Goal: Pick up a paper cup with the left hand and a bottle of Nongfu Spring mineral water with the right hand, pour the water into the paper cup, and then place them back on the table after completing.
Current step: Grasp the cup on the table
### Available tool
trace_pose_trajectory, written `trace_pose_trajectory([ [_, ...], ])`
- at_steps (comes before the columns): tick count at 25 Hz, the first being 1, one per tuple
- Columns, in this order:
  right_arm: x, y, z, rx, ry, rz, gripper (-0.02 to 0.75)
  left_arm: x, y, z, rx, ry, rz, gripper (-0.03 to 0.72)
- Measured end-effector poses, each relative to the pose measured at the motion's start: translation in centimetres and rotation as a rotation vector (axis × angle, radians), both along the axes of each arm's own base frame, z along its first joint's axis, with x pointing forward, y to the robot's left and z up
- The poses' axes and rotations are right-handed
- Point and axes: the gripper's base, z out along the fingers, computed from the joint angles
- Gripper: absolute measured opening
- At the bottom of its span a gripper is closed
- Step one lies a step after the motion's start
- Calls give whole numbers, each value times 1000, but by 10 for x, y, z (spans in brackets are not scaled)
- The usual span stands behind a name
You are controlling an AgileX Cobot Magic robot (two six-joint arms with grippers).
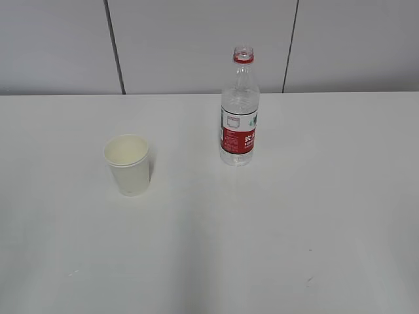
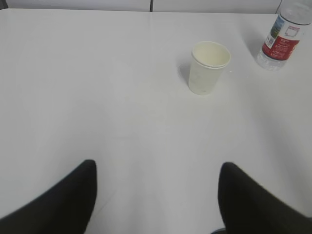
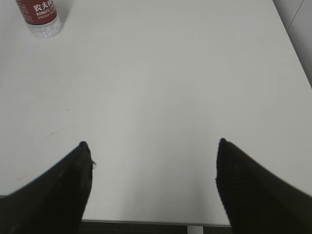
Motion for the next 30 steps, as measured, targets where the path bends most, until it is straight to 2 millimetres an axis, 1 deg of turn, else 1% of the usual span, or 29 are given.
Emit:
trace_pose_trajectory([
  [30,0,0,0,0,0,0,587,0,0,0,0,0,0,479],
])
